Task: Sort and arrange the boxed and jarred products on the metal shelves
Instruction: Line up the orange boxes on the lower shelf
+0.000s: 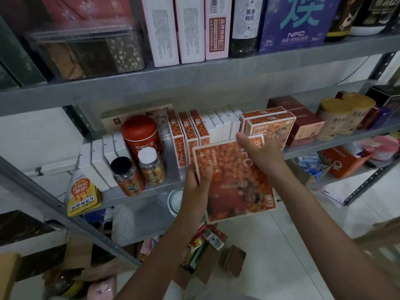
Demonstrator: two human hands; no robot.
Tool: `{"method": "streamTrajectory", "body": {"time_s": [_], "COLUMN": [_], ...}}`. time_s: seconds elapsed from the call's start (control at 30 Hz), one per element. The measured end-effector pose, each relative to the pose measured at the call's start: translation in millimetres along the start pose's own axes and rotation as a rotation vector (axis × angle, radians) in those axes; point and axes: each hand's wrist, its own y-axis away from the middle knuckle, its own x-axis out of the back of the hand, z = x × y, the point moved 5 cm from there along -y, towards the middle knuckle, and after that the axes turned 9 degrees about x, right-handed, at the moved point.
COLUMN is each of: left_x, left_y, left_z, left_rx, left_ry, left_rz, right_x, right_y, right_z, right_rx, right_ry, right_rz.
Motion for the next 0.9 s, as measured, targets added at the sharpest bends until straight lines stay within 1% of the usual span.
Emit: {"method": "streamTrajectory", "body": {"time_s": [0.03, 0.07, 0.13, 0.17, 0.23, 0.3, 0.33, 0.37, 0.47, 0.5, 0.6, 0.67, 0.7, 0.73, 0.83, 0.87, 0.9], "left_x": [3, 6, 11, 14, 20, 26, 28, 29, 27, 28, 40, 53, 61, 72, 109, 117, 123], "left_y": [-2, -5, -10, -12, -14, -17, -20, -21, -22, -23, -26, -29, -30, -31, -38, -42, -47], "left_z": [0, -1, -7, -10, -11, -10, -9, -8, -6, -6, -3, 3, 8, 12, 21, 23, 23], "left_rx": [0.023, 0.081, 0.288, 0.386, 0.498, 0.539, 0.545, 0.550, 0.543, 0.539, 0.490, 0.386, 0.295, 0.178, -0.155, -0.234, -0.302], "left_ry": [0.084, 0.220, 0.522, 0.619, 0.737, 0.797, 0.807, 0.809, 0.797, 0.797, 0.798, 0.701, 0.586, 0.403, -0.278, -0.480, -0.674], "left_rz": [0.022, 0.037, 0.051, 0.043, 0.006, -0.002, -0.006, -0.012, -0.030, -0.026, 0.011, 0.041, 0.088, 0.170, 0.501, 0.573, 0.606], "right_x": [-5, -7, -10, -10, -12, -19, -24, -29, -38, -41, -50, -53, -55, -58, -68, -71, -75], "right_y": [1, 2, 7, 12, 24, 39, 43, 45, 44, 44, 44, 42, 42, 42, 36, 32, 28], "right_z": [-1, -2, -6, -9, -15, -22, -25, -26, -31, -33, -33, -31, -33, -34, -34, -32, -29], "right_rx": [-0.011, -0.016, -0.038, -0.035, -0.009, 0.021, 0.038, 0.068, 0.218, 0.257, 0.282, 0.302, 0.324, 0.349, 0.414, 0.427, 0.433], "right_ry": [0.020, 0.022, -0.053, -0.086, -0.169, -0.292, -0.330, -0.339, -0.250, -0.237, -0.294, -0.313, -0.310, -0.301, -0.231, -0.210, -0.193], "right_rz": [-0.064, -0.131, -0.259, -0.321, -0.464, -0.588, -0.591, -0.542, -0.279, -0.238, -0.235, -0.236, -0.238, -0.239, -0.210, -0.199, -0.198]}}
